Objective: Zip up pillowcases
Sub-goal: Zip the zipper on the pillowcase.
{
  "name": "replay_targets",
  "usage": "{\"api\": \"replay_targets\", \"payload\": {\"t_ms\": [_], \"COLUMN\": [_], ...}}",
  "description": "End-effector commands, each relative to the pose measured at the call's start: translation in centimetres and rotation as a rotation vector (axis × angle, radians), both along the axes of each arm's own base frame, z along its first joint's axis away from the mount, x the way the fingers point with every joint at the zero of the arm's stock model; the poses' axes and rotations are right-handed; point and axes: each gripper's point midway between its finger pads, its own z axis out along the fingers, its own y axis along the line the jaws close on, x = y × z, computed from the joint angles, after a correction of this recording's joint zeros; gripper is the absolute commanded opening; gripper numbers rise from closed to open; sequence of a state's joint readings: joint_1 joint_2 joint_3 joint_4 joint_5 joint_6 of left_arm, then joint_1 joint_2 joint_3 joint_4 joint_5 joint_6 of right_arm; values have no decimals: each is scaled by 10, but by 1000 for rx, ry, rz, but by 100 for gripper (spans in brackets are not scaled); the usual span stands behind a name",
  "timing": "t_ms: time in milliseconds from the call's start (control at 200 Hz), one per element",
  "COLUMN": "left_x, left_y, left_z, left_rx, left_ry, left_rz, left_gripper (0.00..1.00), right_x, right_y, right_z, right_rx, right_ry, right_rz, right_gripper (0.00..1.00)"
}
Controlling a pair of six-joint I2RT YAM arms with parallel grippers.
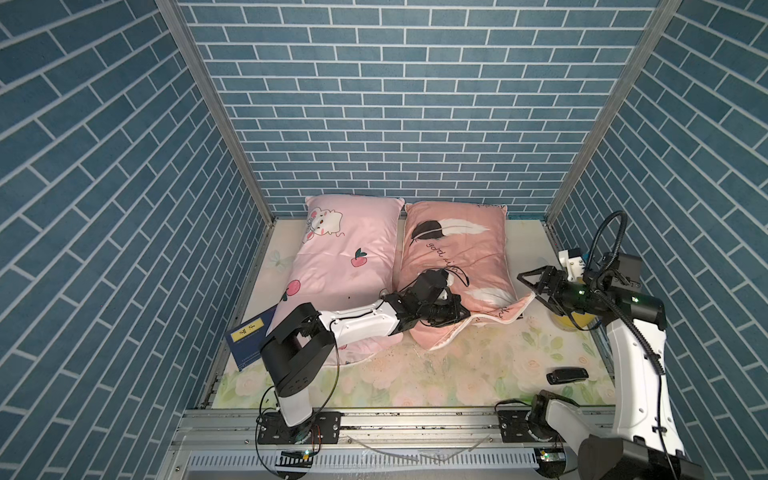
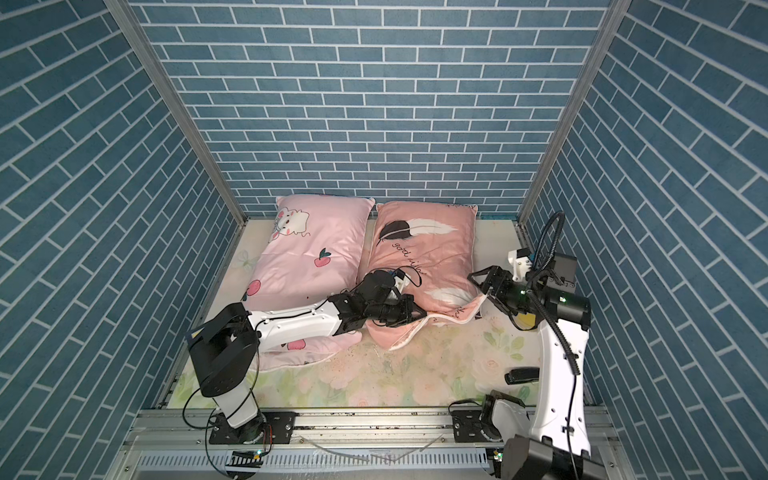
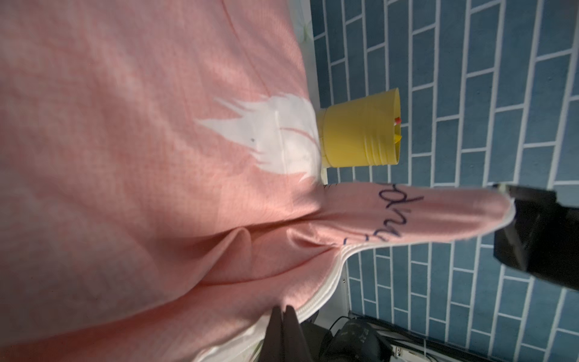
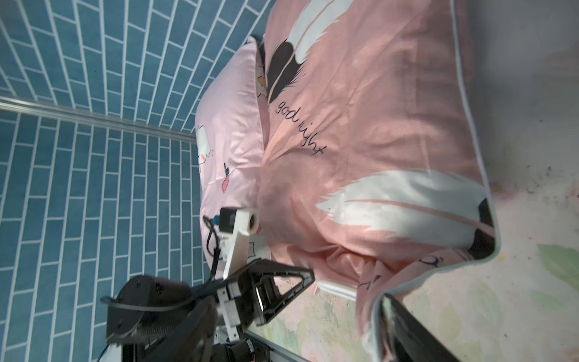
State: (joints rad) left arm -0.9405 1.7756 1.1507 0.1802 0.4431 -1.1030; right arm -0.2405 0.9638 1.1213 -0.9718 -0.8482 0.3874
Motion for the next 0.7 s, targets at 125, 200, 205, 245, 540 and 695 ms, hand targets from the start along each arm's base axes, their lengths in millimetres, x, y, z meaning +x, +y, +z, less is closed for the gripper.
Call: {"api": "replay_targets", "payload": {"t_ms": [125, 200, 205, 245, 540, 695], "left_x": [21, 26, 26, 30, 60, 67], "left_y": [-6, -4, -3, 0, 8, 3], "left_z": [6, 9, 9, 10, 3, 8], "left_rx": [-44, -44, -44, -40, -10, -29], "left_ry": [37, 33, 32, 27, 1, -3], "left_rz": [61, 76, 78, 92, 149, 139], "left_gripper": [0, 0, 0, 0, 0, 0], "right_x": [-49, -44, -43, -37, -11, -29], "right_y": [38, 30, 29, 17, -44, -4], "right_z": [-57, -64, -64, -58, 47, 46], "right_rx": [14, -56, -65, -137, -399, -265], "right_ry": [90, 92, 89, 63, -77, -92], "right_rz": [135, 99, 93, 43, -172, -46], "right_gripper": [52, 45, 45, 43, 71, 71]}}
